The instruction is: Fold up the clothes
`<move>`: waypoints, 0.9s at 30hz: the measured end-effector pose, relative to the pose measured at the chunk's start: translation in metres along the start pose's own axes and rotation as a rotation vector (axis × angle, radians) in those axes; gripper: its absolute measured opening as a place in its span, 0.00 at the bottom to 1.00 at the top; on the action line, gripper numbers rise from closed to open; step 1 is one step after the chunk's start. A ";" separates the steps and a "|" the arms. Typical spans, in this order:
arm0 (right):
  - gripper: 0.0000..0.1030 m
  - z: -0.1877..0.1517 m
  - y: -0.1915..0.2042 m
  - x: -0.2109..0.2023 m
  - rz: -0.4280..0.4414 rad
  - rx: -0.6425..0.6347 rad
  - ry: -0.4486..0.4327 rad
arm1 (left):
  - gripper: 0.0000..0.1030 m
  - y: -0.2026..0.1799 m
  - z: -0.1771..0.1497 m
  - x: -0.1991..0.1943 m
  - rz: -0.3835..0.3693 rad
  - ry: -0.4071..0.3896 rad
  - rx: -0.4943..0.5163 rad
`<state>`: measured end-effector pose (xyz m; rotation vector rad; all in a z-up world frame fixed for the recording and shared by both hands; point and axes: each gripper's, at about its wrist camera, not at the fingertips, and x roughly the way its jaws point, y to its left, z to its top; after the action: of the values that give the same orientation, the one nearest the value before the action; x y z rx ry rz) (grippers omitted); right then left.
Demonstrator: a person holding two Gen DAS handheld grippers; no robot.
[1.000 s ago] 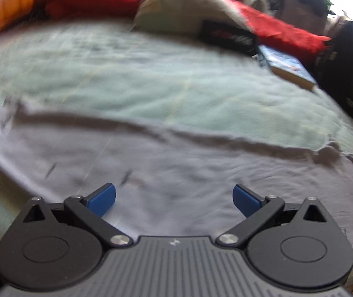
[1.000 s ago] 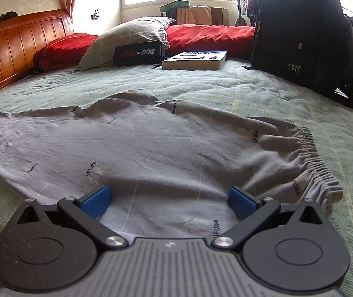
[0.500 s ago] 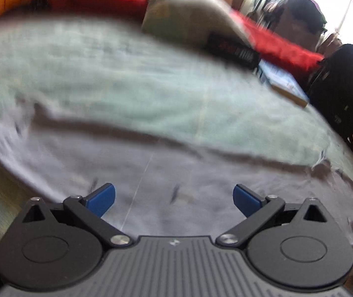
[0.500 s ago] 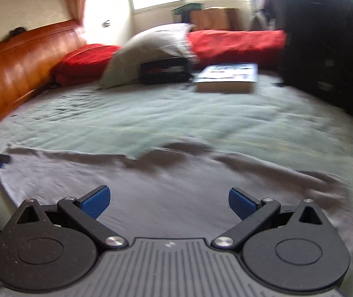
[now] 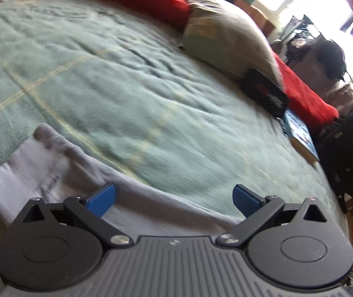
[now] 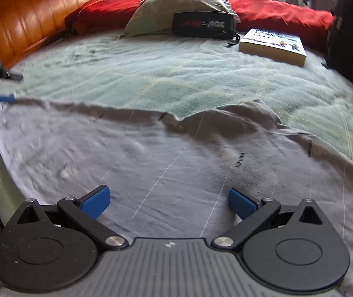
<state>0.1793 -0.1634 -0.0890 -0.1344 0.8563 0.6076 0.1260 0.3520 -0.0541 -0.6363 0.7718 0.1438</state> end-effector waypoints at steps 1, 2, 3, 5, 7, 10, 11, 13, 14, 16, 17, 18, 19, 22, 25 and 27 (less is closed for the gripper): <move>1.00 0.001 -0.001 -0.001 -0.001 0.009 -0.002 | 0.97 0.005 0.002 0.003 0.012 -0.011 -0.011; 1.00 0.004 -0.001 -0.002 -0.008 0.011 -0.003 | 0.97 0.011 0.004 0.002 0.031 -0.031 -0.025; 1.00 0.005 -0.001 -0.002 -0.018 0.009 -0.005 | 0.97 0.017 0.006 0.002 0.049 -0.051 -0.040; 1.00 0.008 -0.002 -0.003 -0.035 0.005 -0.009 | 0.96 0.029 0.008 0.000 0.037 -0.067 -0.083; 1.00 0.010 -0.004 -0.004 -0.044 0.010 -0.014 | 0.96 0.031 0.008 -0.008 0.037 -0.084 -0.101; 1.00 0.014 -0.004 -0.005 -0.049 0.012 -0.024 | 0.96 0.017 0.005 -0.025 0.074 -0.120 -0.039; 1.00 0.014 -0.003 -0.006 -0.049 0.009 -0.027 | 0.96 0.013 0.002 -0.029 0.035 -0.110 -0.017; 1.00 0.015 -0.001 -0.004 -0.048 0.001 -0.028 | 0.96 0.005 -0.007 -0.030 -0.040 -0.057 0.015; 1.00 0.015 0.000 -0.003 -0.048 0.000 -0.026 | 0.96 0.001 -0.014 -0.029 -0.054 -0.031 0.042; 1.00 0.014 0.001 -0.003 -0.048 -0.002 -0.024 | 0.96 -0.005 -0.032 -0.029 -0.018 -0.003 0.121; 1.00 0.014 0.001 -0.003 -0.047 -0.003 -0.024 | 0.96 -0.008 -0.040 -0.029 0.007 0.006 0.161; 1.00 0.013 0.001 -0.004 -0.049 -0.004 -0.025 | 0.96 -0.006 -0.049 -0.031 0.023 0.009 0.193; 1.00 0.013 0.001 -0.004 -0.052 -0.004 -0.026 | 0.97 -0.005 -0.058 -0.032 0.038 0.013 0.225; 1.00 0.011 -0.004 -0.002 -0.066 0.006 -0.013 | 0.97 -0.003 -0.080 -0.044 0.075 0.017 0.313; 1.00 0.011 -0.009 0.002 -0.046 0.051 0.015 | 0.97 -0.014 -0.079 -0.055 0.107 0.013 0.361; 1.00 0.012 -0.009 0.003 -0.027 0.079 0.025 | 0.97 -0.023 -0.071 -0.060 0.130 -0.040 0.401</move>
<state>0.1941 -0.1654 -0.0842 -0.0816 0.9001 0.5465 0.0479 0.2984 -0.0402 -0.2024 0.7758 0.1161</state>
